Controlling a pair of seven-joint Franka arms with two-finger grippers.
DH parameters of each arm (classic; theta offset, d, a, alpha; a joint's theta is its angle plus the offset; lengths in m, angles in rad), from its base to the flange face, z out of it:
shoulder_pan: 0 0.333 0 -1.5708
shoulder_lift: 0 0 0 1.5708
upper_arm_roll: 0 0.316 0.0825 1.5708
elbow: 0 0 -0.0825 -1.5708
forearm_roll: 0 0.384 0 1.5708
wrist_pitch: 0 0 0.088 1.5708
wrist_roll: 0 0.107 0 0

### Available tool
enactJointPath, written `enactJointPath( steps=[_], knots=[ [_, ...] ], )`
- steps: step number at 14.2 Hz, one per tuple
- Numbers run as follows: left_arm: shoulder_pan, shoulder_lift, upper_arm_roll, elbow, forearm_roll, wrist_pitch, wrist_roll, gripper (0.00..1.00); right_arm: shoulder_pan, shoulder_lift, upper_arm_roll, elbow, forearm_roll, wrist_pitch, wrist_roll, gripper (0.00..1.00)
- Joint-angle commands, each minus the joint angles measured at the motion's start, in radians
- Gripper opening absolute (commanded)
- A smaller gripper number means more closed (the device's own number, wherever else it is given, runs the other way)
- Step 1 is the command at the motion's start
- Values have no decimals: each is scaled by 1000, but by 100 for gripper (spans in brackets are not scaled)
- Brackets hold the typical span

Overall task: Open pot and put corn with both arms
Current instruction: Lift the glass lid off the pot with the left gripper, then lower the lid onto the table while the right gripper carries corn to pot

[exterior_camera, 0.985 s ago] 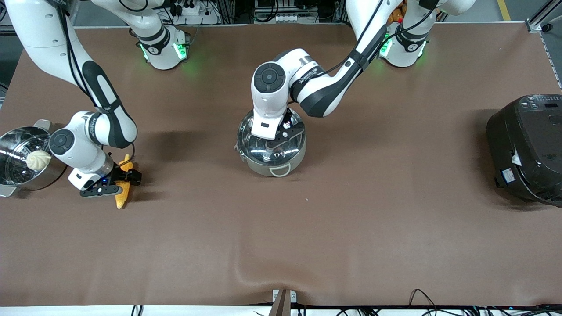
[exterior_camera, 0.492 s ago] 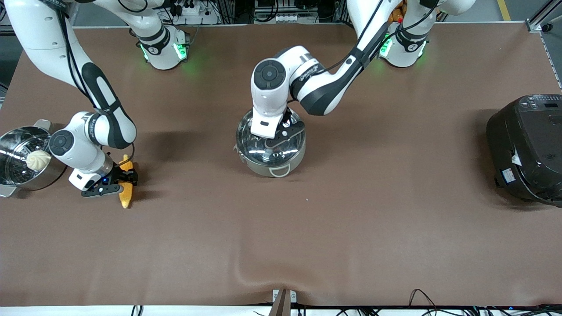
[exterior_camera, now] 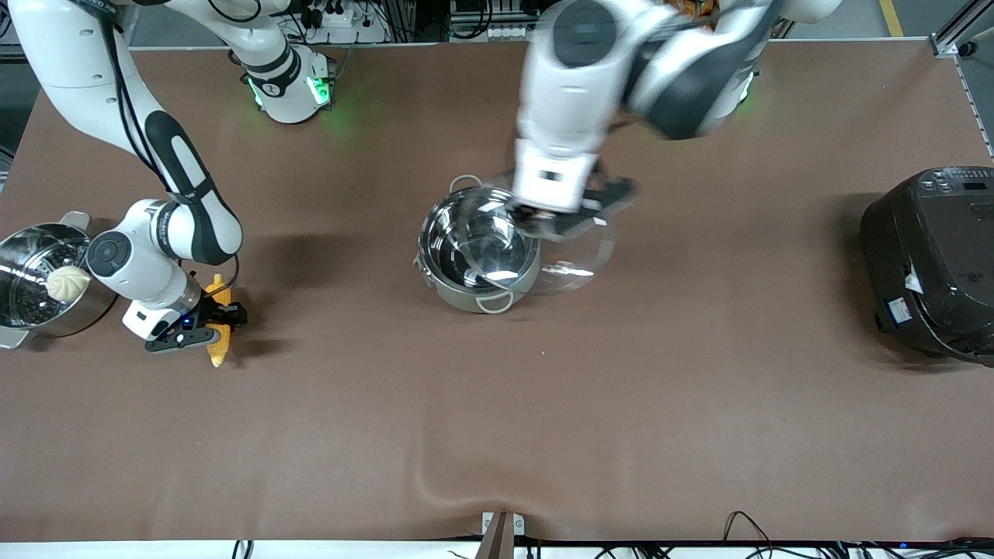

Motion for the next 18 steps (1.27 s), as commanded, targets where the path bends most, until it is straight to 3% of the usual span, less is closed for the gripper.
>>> enactJointPath(
  steps=[1, 3, 6, 9, 12, 15, 18],
  knots=[
    [179, -114, -21, -177, -4, 7, 260, 0, -11, -64, 20, 57, 29, -150, -16, 30],
    [301, -157, -21, -299, -6, 36, 451, 0, -3, -76, 19, 149, 103, -330, -16, 30],
    [466, -185, -22, -488, -18, 217, 648, 0, 8, -90, 19, 267, 135, -535, 4, 30],
    [507, -212, -21, -668, -21, 358, 728, 0, 73, -136, 20, 322, 135, -638, 166, 30],
    [555, -197, -21, -766, -19, 437, 768, 0, 164, -182, 26, 388, 134, -768, 364, 30],
    [553, -192, -19, -945, -18, 668, 777, 0, 241, -203, 100, 482, 123, -876, 611, 30],
    [583, -155, -21, -990, -10, 736, 823, 0, 261, -202, 224, 516, 82, -876, 801, 35]
  ],
)
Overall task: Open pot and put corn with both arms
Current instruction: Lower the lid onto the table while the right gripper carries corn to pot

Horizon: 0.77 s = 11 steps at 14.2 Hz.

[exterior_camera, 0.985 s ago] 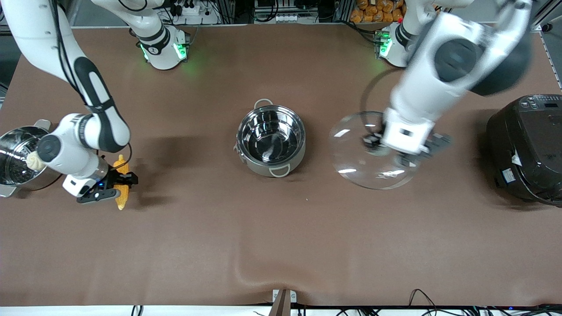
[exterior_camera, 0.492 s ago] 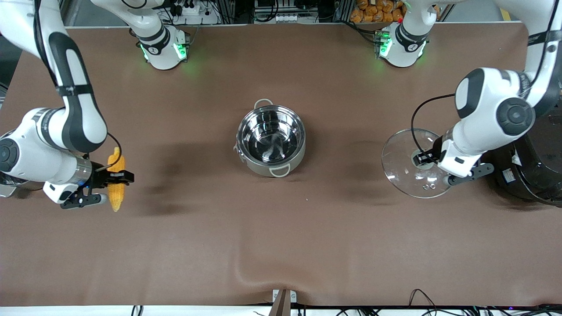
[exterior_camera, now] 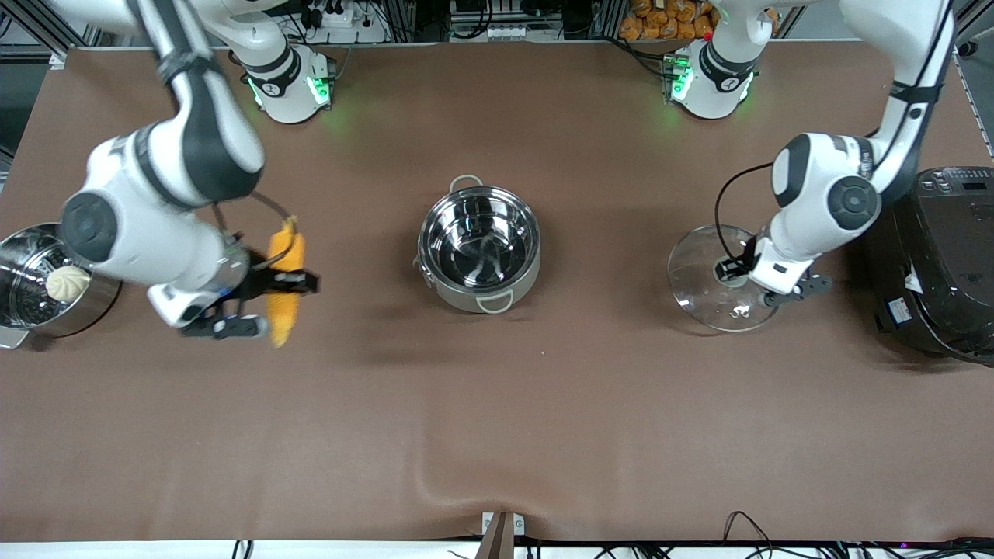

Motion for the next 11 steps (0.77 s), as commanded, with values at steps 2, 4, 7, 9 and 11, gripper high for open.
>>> enactJointPath(
  steps=[2, 4, 7, 9, 11],
  knots=[
    [38, 11, -13, -50, -5, 73, 59, 0, 14, 7, 150, 18, -141, 13, 196, 39],
    [54, 49, -13, -55, -5, 118, 79, 0, 26, 21, 220, 12, -202, 51, 343, 35],
    [73, 93, -13, -49, -5, 146, 104, 0, 71, 40, 239, 7, -212, 88, 425, 34],
    [73, 112, -13, -52, -4, 180, 111, 2, 92, 59, 239, 4, -212, 122, 463, 33],
    [73, 117, -13, -41, -2, 180, 121, 87, 129, 82, 241, 4, -212, 155, 518, 33]
  ],
)
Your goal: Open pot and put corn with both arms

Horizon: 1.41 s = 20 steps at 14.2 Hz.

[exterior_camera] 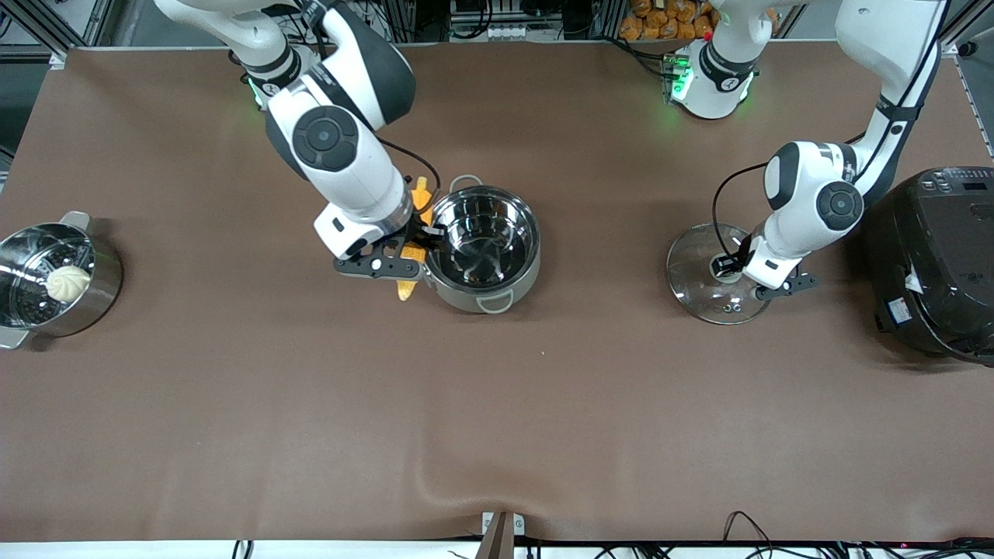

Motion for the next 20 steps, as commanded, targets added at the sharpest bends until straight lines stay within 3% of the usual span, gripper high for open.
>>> enactJointPath(
  steps=[1, 5, 7, 10, 15, 17, 20],
  knots=[
    [23, 49, -2, 17, -2, 68, 50, 100, 53, 37, 5, 4, -24, 52, 97, 33],
    [47, -80, 0, 39, -2, 36, 70, 100, 113, 63, 5, -45, -38, 121, 131, 33],
    [63, -98, -3, 107, -2, -23, 99, 100, 136, 81, 5, -48, -57, 121, 132, 33],
    [66, -149, -3, 245, -2, -225, 100, 100, 155, 98, 3, -73, -60, 141, 134, 33],
    [69, -147, 6, 546, -3, -588, 87, 100, 190, 120, 3, -129, -70, 247, 173, 33],
    [67, -146, 6, 624, -3, -709, 85, 100, 205, 137, 5, -129, -136, 250, 222, 33],
    [69, -149, 6, 665, -3, -783, 94, 100, 212, 146, 3, -129, -144, 250, 233, 33]
  ],
)
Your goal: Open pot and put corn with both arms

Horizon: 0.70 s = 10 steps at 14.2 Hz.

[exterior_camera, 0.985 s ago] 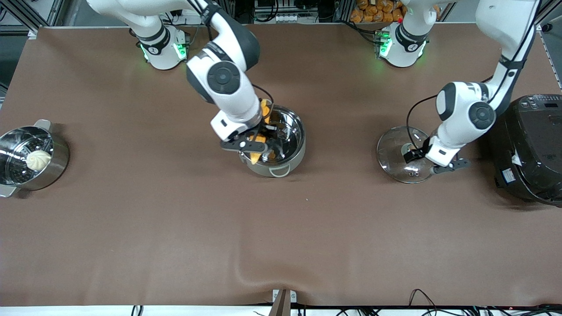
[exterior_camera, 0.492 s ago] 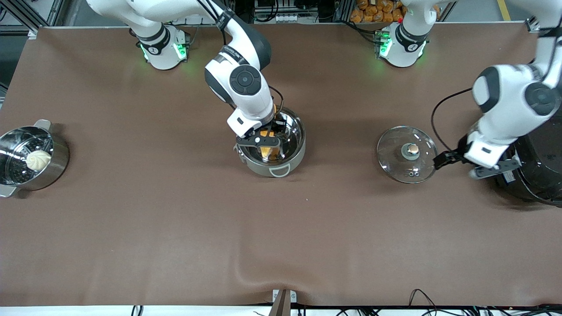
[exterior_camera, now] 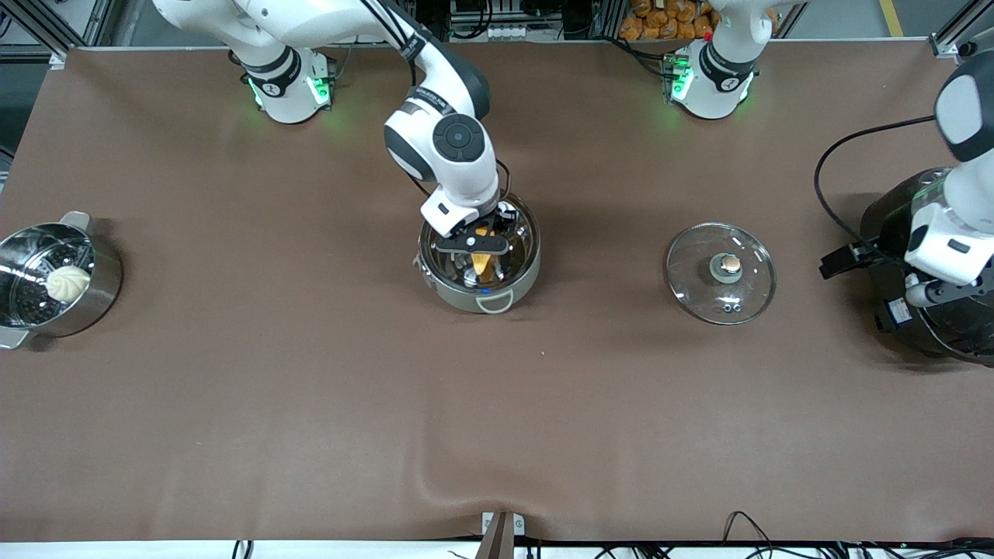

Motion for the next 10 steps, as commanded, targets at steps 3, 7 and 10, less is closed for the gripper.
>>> enactJointPath(
  steps=[3, 7, 10],
  knots=[
    [9, 10, -7, 84, -2, -129, 19, 100, 2, 11, 0, 3, -33, 17, 33, 37],
    [29, 8, -13, 88, -2, -194, 28, 100, 2, 29, 0, 3, -33, 44, 33, 40],
    [30, 2, -13, 111, -2, -201, 28, 100, -1, 31, 0, 3, -35, 46, 33, 61]
  ],
)
